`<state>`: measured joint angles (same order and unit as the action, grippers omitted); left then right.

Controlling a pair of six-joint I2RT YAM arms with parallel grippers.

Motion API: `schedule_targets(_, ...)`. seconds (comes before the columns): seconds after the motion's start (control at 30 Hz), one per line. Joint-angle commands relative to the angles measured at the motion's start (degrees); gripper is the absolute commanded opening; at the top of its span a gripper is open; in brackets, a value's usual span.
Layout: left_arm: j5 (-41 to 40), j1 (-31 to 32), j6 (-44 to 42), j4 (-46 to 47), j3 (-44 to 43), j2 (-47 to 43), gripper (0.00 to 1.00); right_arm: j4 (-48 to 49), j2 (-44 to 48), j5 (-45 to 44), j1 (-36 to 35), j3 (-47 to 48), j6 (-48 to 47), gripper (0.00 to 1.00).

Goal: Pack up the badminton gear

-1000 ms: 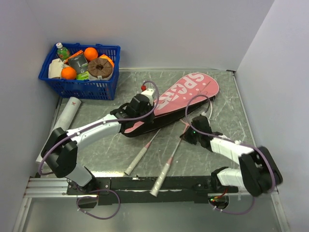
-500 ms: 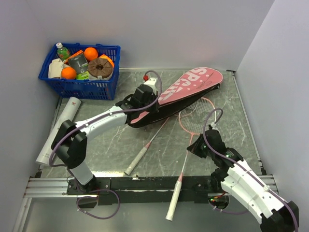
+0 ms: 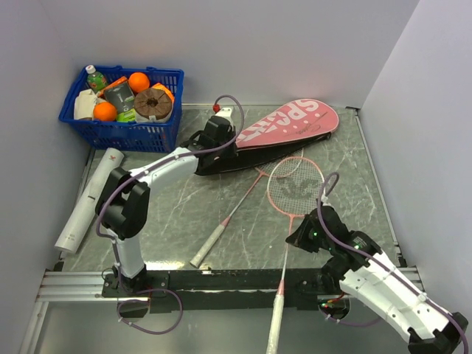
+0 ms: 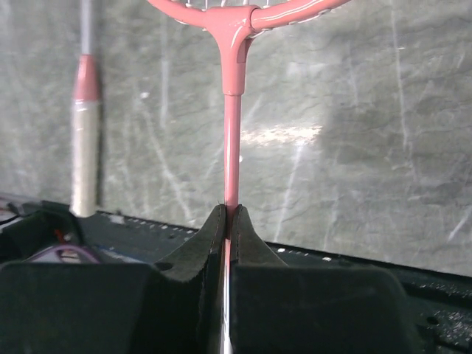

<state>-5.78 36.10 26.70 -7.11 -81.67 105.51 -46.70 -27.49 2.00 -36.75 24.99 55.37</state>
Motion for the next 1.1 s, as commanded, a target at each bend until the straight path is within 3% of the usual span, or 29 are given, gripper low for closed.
schedule_targets(0.0, 1.74, 0.47, 1.07, 3.86, -0.51, -0.4, 0.01, -1.91, 2.7, 0.2, -0.69, 2.78, 1.76, 0.0)
schedule_targets(0.33, 5.25, 1.34, 3.01, 5.53, 5.55, -5.23, 0.01, 10.11, -5.64, 0.55, -0.78, 3.65, 0.35, 0.0)
schedule_targets(0.73, 4.2, 8.11, 4.59, 2.99, 13.37, -13.57, 0.01, 28.49, -25.93, 0.63, 0.71, 6.91, -5.97, 0.0)
schedule_targets(0.83, 4.11, 11.0, 5.2, 1.58, 15.47, -16.12, 0.01, 34.11, -30.15, 3.16, 4.31, 7.44, -10.09, 0.0)
schedule_targets(0.97, 2.71, 14.17, 6.26, 0.61, 18.99, -19.64, 0.02, 42.46, -34.73, 13.1, 15.36, 7.52, -13.36, 0.0)
schedule_targets(1.07, 2.62, 16.11, 7.75, 0.87, 21.81, -21.75, 0.01, 43.8, -37.63, 15.92, 18.02, 9.36, -16.35, 0.0)
